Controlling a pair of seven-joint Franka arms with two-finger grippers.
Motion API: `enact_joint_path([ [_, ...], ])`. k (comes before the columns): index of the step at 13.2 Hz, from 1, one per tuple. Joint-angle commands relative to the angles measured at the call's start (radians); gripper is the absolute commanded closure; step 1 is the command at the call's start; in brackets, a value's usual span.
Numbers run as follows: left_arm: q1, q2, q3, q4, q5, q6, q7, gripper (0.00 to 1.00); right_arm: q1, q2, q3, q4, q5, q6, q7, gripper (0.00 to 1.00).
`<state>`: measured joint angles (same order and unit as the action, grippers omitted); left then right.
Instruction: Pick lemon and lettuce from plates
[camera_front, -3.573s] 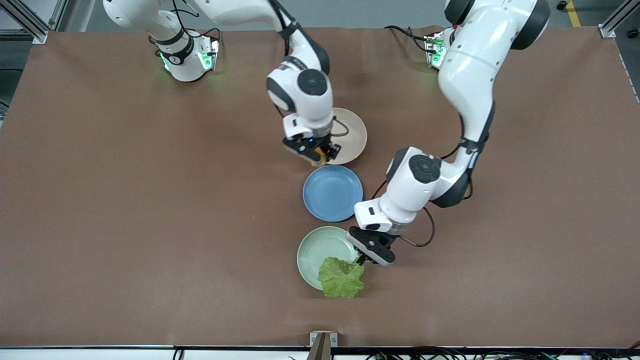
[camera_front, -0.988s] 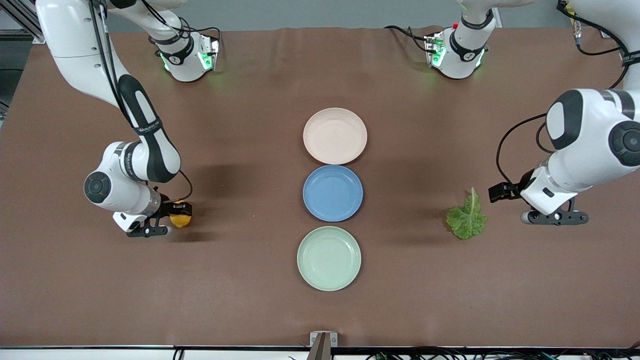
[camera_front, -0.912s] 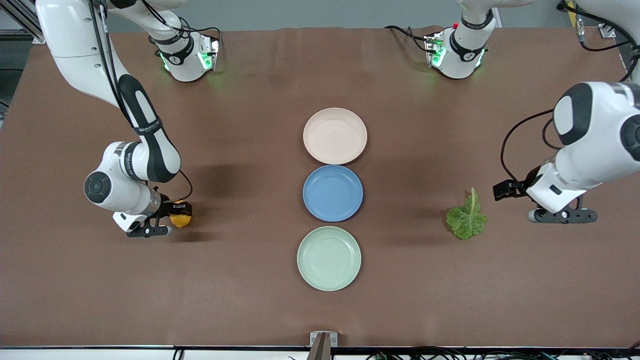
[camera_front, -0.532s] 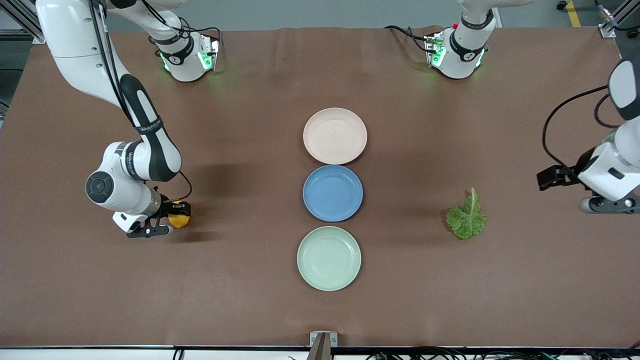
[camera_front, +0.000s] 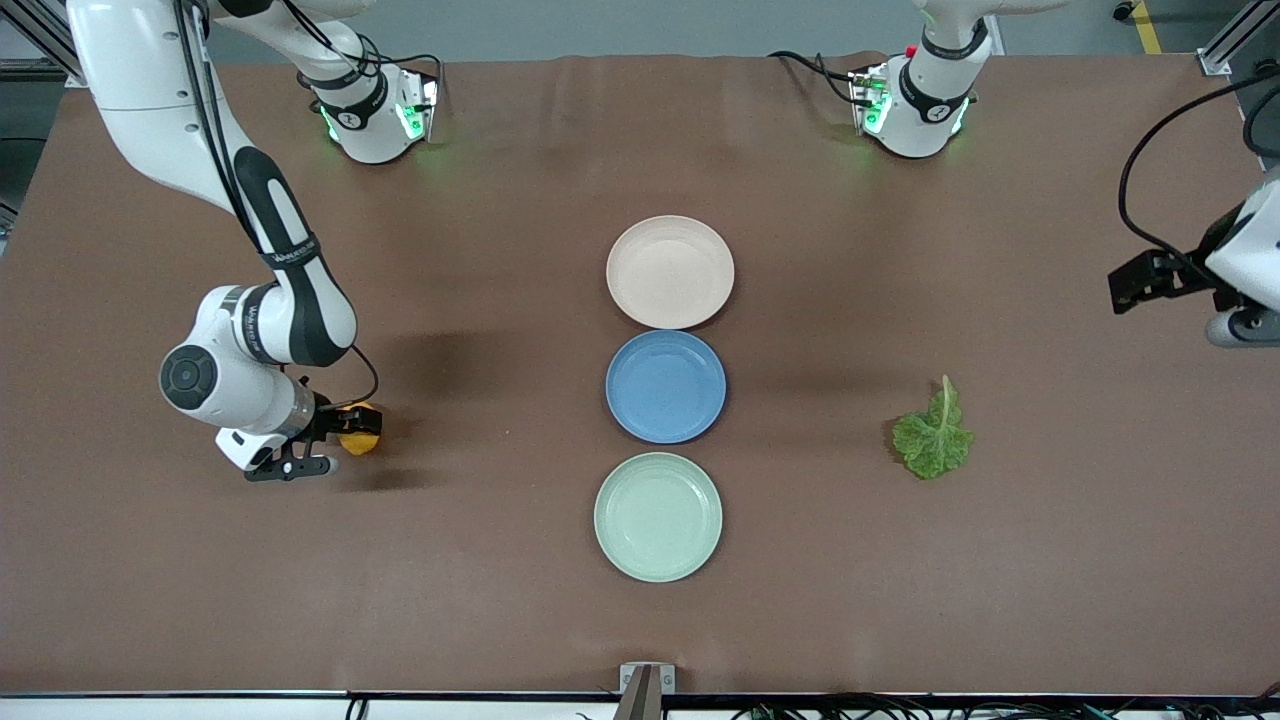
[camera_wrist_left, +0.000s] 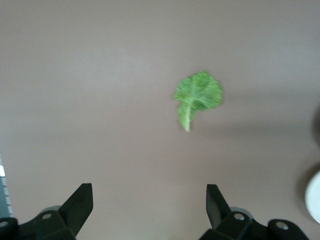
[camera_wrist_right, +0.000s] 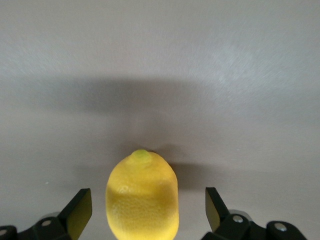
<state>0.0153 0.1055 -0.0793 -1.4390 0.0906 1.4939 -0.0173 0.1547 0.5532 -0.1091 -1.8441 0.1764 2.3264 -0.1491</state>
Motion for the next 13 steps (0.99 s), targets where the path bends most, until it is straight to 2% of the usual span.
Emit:
enact_joint_path([
  [1, 0.000, -0.075, 0.023, -0.072, -0.066, -0.044, 0.026, 0.00, -0.029, -0.044, -0.013, 0.087, -0.015, -0.148, 0.011, 0.00],
  [4, 0.003, -0.125, 0.020, -0.113, -0.077, -0.040, 0.026, 0.00, -0.029, -0.076, -0.061, 0.213, -0.027, -0.339, 0.011, 0.00],
  [10, 0.003, -0.129, 0.015, -0.116, -0.098, -0.038, 0.026, 0.00, -0.030, -0.114, -0.115, 0.498, -0.106, -0.749, 0.043, 0.00],
  [13, 0.000, -0.127, 0.001, -0.121, -0.097, -0.020, 0.014, 0.00, -0.032, -0.133, -0.136, 0.549, -0.106, -0.852, 0.037, 0.00],
])
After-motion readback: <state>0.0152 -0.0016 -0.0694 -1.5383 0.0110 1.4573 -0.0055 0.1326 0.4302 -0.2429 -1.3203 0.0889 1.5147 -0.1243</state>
